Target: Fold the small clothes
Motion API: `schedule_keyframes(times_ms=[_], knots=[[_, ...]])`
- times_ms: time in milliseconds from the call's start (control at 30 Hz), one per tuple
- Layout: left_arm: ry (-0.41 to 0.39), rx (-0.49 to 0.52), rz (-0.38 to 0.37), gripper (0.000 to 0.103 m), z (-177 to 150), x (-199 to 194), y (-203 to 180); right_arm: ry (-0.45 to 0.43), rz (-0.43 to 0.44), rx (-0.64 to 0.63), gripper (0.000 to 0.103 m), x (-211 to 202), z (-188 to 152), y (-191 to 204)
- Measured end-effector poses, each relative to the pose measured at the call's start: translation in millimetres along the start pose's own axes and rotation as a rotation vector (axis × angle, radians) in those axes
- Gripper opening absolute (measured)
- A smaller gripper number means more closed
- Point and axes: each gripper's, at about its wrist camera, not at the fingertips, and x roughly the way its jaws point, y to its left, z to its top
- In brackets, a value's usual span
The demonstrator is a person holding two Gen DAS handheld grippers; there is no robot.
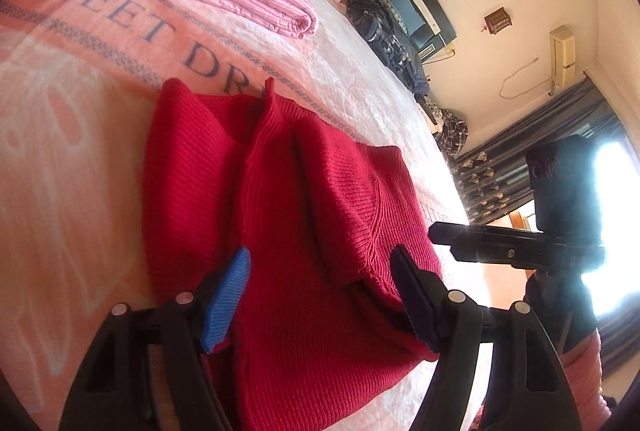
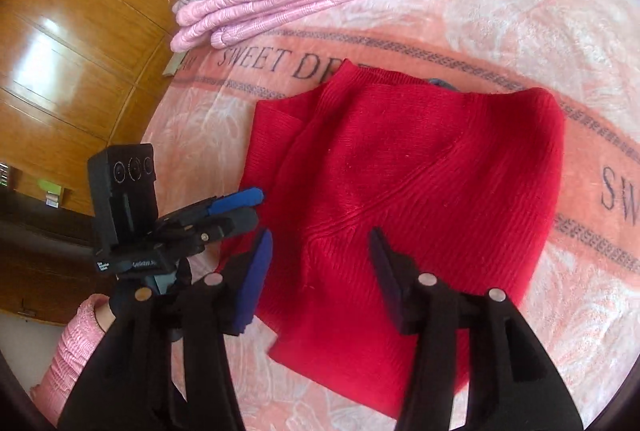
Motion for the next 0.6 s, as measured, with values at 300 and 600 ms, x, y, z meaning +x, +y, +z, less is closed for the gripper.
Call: schedule_keyframes(times_ms=[300, 600], knots=[[-0.024, 0.029, -0.003, 0.075, 13.2, -1.2, -27.4, 0.066, -0.045, -0.19, 0.066, 3.8, -84.2, 14.9], [0.035, 0.014, 0.103, 0.076, 17.2, 23.6, -34.9, 0.104, -0.1, -0.327, 0.064, 54.0, -100.4, 51.6]])
